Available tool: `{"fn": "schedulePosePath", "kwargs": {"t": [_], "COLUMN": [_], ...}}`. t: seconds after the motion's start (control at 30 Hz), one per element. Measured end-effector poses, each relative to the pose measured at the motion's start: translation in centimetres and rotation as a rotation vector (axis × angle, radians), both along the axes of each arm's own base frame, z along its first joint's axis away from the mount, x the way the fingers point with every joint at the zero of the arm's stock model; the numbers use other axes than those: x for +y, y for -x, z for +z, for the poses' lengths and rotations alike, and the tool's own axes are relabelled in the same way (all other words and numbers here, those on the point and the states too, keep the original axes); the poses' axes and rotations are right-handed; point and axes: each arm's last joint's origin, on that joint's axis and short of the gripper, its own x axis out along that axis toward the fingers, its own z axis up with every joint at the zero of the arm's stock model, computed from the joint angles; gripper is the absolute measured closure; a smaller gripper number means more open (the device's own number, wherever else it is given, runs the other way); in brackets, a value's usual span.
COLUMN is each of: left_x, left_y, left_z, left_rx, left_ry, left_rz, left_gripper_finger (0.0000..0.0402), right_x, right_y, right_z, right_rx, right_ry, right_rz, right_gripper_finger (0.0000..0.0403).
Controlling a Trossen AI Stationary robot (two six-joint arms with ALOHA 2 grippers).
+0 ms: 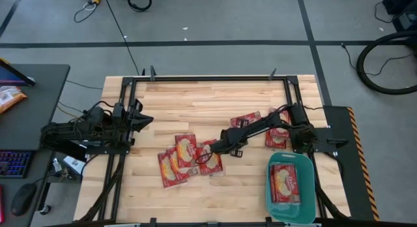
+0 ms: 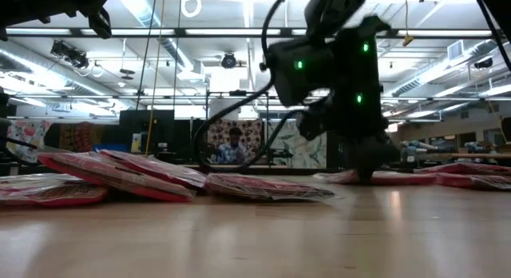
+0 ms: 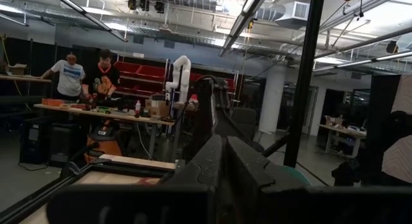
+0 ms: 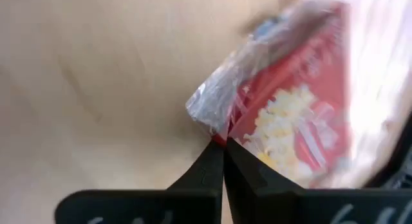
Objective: Sort popcorn bags into baskets
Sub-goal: Put the red popcorn into the green bin
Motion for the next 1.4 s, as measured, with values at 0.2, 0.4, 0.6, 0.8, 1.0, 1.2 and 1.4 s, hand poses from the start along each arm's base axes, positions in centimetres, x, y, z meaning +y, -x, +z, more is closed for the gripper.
{"fn": "schedulePosePath", "kwargs": {"t": [0.2, 0.4, 0.6, 0.8, 1.0, 1.2, 1.4], "left_x": [0.0, 0.0, 0.0, 0.0, 0.0, 0.0, 0.0], "left_y": [0.0, 0.0, 0.0, 0.0, 0.0, 0.0, 0.0], "left_z": [0.0, 0.0, 0.0, 0.0, 0.0, 0.0, 0.0], "left_rx": [0.0, 0.0, 0.0, 0.0, 0.0, -0.001, 0.0], "left_ry": [0.0, 0.0, 0.0, 0.0, 0.0, 0.0, 0.0], "left_rz": [0.0, 0.0, 0.0, 0.0, 0.0, 0.001, 0.0], "left_gripper_finger": [0.0374, 0.0374, 0.0374, 0.0374, 0.0374, 0.0374, 0.0374], "right_x": [1.5, 3.3, 5.0, 6.6, 8.5, 10.1, 11.5], "right_y": [-0.9, -2.0, -2.8, -2.9, -2.6, -0.6, 1.7], "right_z": [4.2, 8.9, 12.2, 14.3, 16.4, 18.6, 21.0], "right_rx": [-0.017, -0.125, -0.277, -0.328, -0.396, -0.474, -0.551], "right_ry": [0.057, 0.08, -0.019, -0.167, -0.227, -0.256, -0.315], "right_rz": [-0.084, -0.143, -0.221, -0.277, -0.248, -0.3, -0.366], "right_gripper_finger": [0.0398, 0.04, 0.04, 0.04, 0.04, 0.04, 0.04]}}
